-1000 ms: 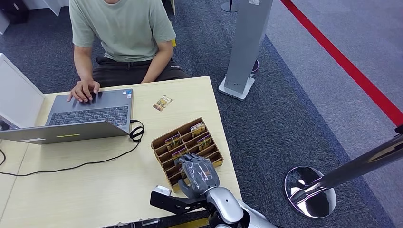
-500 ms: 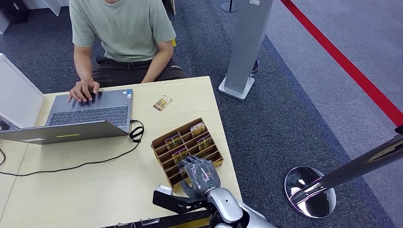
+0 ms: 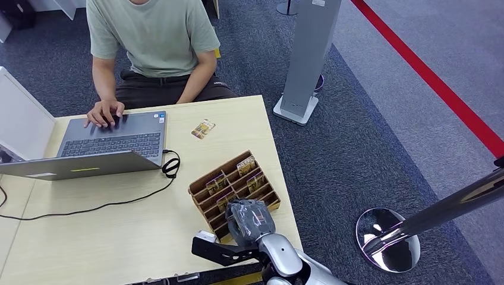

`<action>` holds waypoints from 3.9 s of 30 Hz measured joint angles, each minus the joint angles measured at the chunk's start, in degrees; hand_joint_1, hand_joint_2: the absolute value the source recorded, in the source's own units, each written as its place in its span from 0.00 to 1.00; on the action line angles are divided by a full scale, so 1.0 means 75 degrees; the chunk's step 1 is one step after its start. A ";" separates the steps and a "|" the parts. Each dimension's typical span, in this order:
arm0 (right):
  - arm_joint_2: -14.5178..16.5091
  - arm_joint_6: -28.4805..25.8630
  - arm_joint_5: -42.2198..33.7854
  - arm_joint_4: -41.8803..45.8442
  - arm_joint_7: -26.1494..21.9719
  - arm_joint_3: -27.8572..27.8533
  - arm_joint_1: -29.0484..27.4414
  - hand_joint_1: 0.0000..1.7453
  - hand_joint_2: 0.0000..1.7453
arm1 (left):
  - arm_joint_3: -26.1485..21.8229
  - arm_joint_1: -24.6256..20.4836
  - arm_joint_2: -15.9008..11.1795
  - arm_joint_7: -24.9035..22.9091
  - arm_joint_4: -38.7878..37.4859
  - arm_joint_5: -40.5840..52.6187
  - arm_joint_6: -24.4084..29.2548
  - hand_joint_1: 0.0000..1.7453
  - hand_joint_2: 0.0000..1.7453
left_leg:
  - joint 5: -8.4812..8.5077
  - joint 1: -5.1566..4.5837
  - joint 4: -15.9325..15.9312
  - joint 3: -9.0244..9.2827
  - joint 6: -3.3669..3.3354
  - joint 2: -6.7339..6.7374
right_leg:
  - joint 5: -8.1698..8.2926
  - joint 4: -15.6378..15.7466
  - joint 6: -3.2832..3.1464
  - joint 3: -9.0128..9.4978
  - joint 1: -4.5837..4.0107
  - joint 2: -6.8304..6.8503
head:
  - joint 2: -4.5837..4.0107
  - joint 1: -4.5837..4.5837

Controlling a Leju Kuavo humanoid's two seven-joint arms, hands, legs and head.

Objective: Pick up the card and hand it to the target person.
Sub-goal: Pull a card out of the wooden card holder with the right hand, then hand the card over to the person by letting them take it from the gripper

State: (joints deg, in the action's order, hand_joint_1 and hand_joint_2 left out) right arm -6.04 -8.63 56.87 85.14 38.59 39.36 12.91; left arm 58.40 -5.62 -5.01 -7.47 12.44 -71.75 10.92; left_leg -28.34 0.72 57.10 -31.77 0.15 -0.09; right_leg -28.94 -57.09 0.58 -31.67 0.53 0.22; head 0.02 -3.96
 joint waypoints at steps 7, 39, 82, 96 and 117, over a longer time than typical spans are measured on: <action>0.0047 -0.0018 -0.0057 -0.0036 -0.0043 0.0002 0.0011 0.86 1.00 | 0.0001 0.0000 0.0000 0.0000 0.0000 -0.0010 -0.0005 0.00 1.00 | 0.0000 0.0000 0.0000 0.0002 0.0000 0.0000 | 0.0000 0.0000 0.0000 0.0001 0.0000 0.0000 | 0.0000 0.0001; -0.0083 0.0434 -0.0590 0.1240 -0.0508 0.0186 0.2227 0.86 1.00 | 0.0012 -0.0002 -0.0009 0.0196 0.0000 0.0014 -0.0067 0.00 1.00 | 0.0009 0.0000 0.0001 0.0005 0.0002 0.0002 | 0.0007 -0.0010 -0.0004 0.0004 0.0000 -0.0004 | 0.0001 0.0001; 0.2324 -0.1055 -0.1754 -0.6209 -0.3039 0.1355 0.5742 0.00 1.00 | 0.0310 -0.0044 -0.0102 0.0286 -0.0041 -0.0021 -0.0090 0.00 1.00 | 0.0019 0.0004 0.0001 -0.0014 0.0016 -0.0002 | 0.0006 -0.0023 -0.0006 -0.0022 -0.0003 0.0000 | 0.0001 0.0001; 0.0710 -0.1469 -0.3912 -0.2117 -0.3412 0.0498 0.3649 0.00 1.00 | 0.0298 0.0034 -0.0092 0.0290 -0.0041 -0.0410 0.0141 0.00 1.00 | 0.0012 0.0003 0.0004 0.0000 0.0009 -0.0007 | 0.0004 -0.0001 -0.0004 -0.0009 -0.0003 0.0006 | 0.0000 -0.0001; -0.0710 -0.1204 -0.7626 0.0573 -0.7071 -0.1298 -0.1826 0.00 1.00 | 0.0216 0.0048 -0.0085 0.0477 -0.0041 -0.0561 0.0227 0.00 1.00 | -0.0007 0.0005 -0.0002 0.0005 0.0007 0.0000 | -0.0004 0.0002 -0.0003 0.0001 -0.0004 -0.0004 | 0.0001 -0.0007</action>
State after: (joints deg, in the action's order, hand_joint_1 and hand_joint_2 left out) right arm -11.37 -17.67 -0.32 89.44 -14.44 29.62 -0.78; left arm 60.02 -5.26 -5.64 -3.90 12.13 -75.95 12.62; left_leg -28.39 0.76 57.09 -31.73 0.20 -0.09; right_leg -28.97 -57.08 0.56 -31.66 0.51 0.18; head 0.02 -4.01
